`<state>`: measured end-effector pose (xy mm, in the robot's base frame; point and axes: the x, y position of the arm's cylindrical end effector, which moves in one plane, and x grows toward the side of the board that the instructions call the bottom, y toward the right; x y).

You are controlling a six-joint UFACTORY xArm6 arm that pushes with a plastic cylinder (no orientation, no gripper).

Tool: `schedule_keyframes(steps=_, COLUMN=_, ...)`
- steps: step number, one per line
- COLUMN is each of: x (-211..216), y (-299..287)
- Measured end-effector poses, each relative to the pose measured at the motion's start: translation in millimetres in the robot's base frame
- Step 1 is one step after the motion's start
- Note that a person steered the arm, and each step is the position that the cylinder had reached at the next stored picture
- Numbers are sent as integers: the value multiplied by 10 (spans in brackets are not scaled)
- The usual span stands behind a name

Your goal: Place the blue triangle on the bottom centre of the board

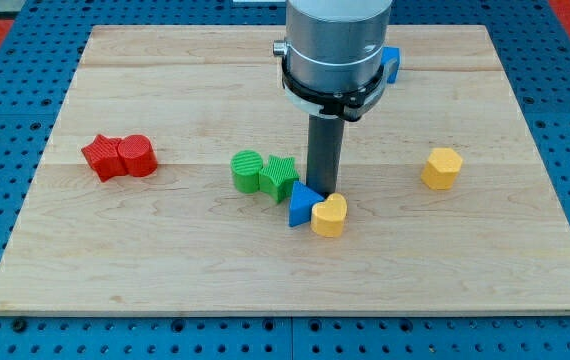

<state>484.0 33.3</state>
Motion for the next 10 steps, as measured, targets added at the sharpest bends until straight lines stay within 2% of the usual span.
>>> schedule_keyframes(steps=1, x=266, y=190)
schedule_keyframes(steps=2, x=401, y=-266)
schedule_keyframes(steps=3, x=411, y=-274)
schedule_keyframes(steps=4, x=215, y=25)
schedule_keyframes(steps=6, x=66, y=-739)
schedule_keyframes(steps=7, x=159, y=-916)
schedule_keyframes(steps=8, x=397, y=-762)
schedule_keyframes(steps=9, x=448, y=-707)
schedule_keyframes(steps=10, x=465, y=-958)
